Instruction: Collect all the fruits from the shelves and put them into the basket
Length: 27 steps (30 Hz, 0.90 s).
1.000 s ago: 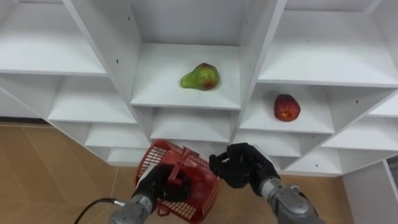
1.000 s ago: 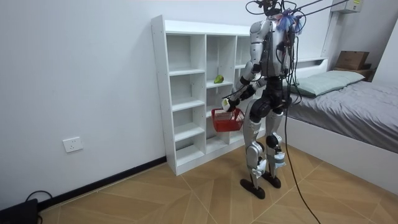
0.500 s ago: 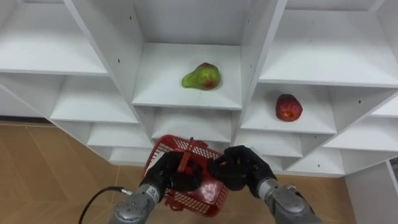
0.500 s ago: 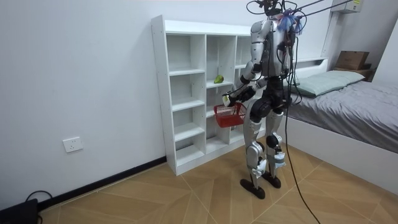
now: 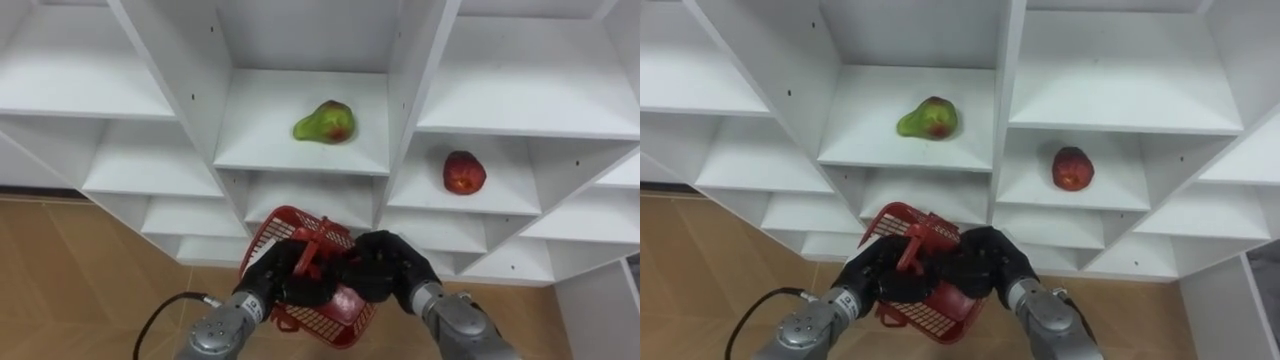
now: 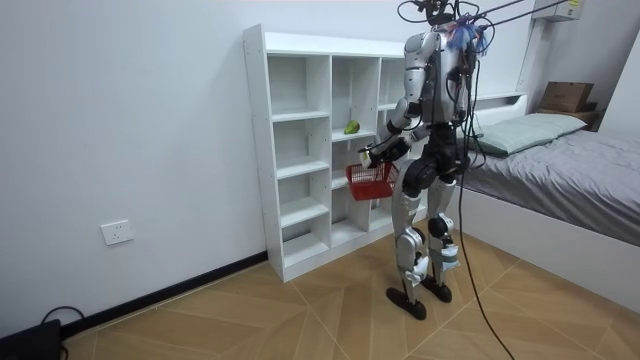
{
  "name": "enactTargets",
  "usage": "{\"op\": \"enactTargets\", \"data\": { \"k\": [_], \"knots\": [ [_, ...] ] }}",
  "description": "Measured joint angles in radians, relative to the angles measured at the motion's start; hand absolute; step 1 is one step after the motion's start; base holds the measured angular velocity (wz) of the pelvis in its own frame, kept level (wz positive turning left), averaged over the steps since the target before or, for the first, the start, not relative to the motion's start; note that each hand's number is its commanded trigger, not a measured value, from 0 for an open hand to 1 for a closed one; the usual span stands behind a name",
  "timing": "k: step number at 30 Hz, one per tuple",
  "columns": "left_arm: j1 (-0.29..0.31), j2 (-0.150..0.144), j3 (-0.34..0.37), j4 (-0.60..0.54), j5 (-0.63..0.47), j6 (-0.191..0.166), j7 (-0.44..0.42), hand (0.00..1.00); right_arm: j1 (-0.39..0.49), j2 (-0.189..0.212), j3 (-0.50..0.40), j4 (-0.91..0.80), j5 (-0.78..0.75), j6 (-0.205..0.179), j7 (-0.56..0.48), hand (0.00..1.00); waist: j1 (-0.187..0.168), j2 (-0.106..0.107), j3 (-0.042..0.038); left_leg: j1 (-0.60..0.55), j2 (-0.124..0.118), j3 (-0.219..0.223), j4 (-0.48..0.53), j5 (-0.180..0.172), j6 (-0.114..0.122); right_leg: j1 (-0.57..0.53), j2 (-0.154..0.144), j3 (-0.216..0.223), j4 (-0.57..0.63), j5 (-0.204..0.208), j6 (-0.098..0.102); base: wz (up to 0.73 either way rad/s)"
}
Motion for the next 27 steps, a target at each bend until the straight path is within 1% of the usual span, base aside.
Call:
{"op": "enactTargets", "data": {
  "k": [5, 9, 11, 15, 17, 22, 24, 27],
  "knots": [
    [0.004, 0.001, -0.003, 0.001, 0.0, 0.009, 0.001, 1.0, -0.002, 0.003, 0.018, 0.029, 0.057, 0.001, -0.004, 1.0, 0.001, 0.008, 0.0038, -0.003, 0.0, 0.001, 0.003, 0.0, 0.0, -0.002, 0.0, -0.001, 0.0, 0.0, -0.001, 0.0],
    [0.003, -0.002, -0.002, 0.0, -0.002, 0.009, -0.001, 1.0, -0.005, 0.005, 0.019, 0.042, 0.113, 0.002, -0.005, 1.0, 0.001, 0.012, 0.0026, -0.004, 0.0, 0.001, 0.003, 0.0, 0.0, -0.003, 0.0, -0.003, 0.0, 0.001, -0.001, 0.0],
    [0.003, -0.005, -0.002, 0.0, -0.002, 0.015, -0.003, 1.0, -0.007, 0.009, 0.019, 0.06, 0.148, 0.003, -0.006, 1.0, 0.001, 0.014, 0.0024, -0.005, 0.0, 0.001, 0.003, 0.0, 0.0, -0.003, 0.0, -0.004, 0.0, 0.001, -0.001, 0.0],
    [0.003, -0.009, -0.007, 0.0, -0.003, 0.022, -0.007, 1.0, -0.008, 0.009, 0.019, 0.065, 0.167, 0.009, -0.01, 1.0, 0.001, 0.014, 0.0022, -0.005, 0.0, 0.001, 0.003, 0.0, 0.0, -0.003, 0.0, -0.006, 0.0, 0.001, -0.001, 0.0],
    [0.003, -0.01, -0.009, 0.0, -0.024, 0.025, -0.007, 1.0, -0.008, 0.01, 0.02, 0.07, 0.193, 0.01, -0.014, 1.0, 0.0, 0.015, 0.0019, -0.005, 0.0, 0.001, 0.003, 0.0, 0.0, -0.003, 0.0, -0.006, 0.0, 0.001, -0.001, 0.0],
    [0.003, -0.012, -0.023, 0.001, -0.039, 0.033, -0.009, 1.0, -0.008, 0.01, 0.019, 0.083, 0.2, 0.01, -0.032, 1.0, 0.001, 0.02, 0.002, -0.003, 0.0, 0.001, 0.003, 0.0, 0.0, -0.002, 0.0, -0.006, 0.0, 0.001, -0.001, 0.0],
    [0.003, -0.016, -0.025, 0.001, -0.039, 0.043, -0.009, 1.0, -0.011, 0.011, 0.019, 0.095, 0.202, 0.01, -0.036, 1.0, 0.001, 0.023, 0.0023, -0.003, 0.0, 0.001, 0.003, 0.0, 0.0, -0.002, 0.0, -0.006, 0.0, 0.001, -0.001, 0.0],
    [0.003, -0.021, -0.029, 0.001, -0.04, 0.045, -0.009, 1.0, -0.011, 0.011, 0.019, 0.098, 0.202, 0.01, -0.049, 1.0, -0.002, 0.025, 0.0025, -0.003, 0.0, 0.001, 0.003, 0.0, 0.0, -0.001, 0.0, -0.006, 0.0, 0.001, -0.001, 0.0]
  ]
}}
